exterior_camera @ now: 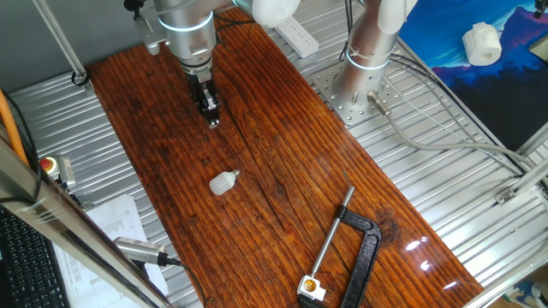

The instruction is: Install the light bulb by rotating it

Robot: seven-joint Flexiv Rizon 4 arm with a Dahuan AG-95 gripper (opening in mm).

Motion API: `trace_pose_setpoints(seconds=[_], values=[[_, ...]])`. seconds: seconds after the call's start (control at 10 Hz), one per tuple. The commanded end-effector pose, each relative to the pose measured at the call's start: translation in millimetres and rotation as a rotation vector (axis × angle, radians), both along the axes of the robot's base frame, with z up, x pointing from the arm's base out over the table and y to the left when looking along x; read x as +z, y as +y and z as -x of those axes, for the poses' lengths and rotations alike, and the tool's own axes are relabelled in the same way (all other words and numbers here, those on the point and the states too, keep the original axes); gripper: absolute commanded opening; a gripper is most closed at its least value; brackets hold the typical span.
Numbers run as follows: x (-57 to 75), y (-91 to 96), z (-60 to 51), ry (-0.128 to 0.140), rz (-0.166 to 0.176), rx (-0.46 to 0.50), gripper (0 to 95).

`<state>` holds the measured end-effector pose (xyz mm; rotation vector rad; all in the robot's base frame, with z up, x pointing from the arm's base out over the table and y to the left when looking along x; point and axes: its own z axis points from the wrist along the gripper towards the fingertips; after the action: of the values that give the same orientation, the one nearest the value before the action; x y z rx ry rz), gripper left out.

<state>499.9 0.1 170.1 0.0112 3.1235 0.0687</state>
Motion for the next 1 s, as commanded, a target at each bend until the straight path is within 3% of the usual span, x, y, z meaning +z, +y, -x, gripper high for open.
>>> trace_pose_setpoints(seconds=[0.1, 1.0], values=[[0.2, 0.0, 0.0, 0.001, 0.001, 0.0, 0.0], [0.2, 0.1, 0.0, 0.002, 0.011, 0.0, 0.0]])
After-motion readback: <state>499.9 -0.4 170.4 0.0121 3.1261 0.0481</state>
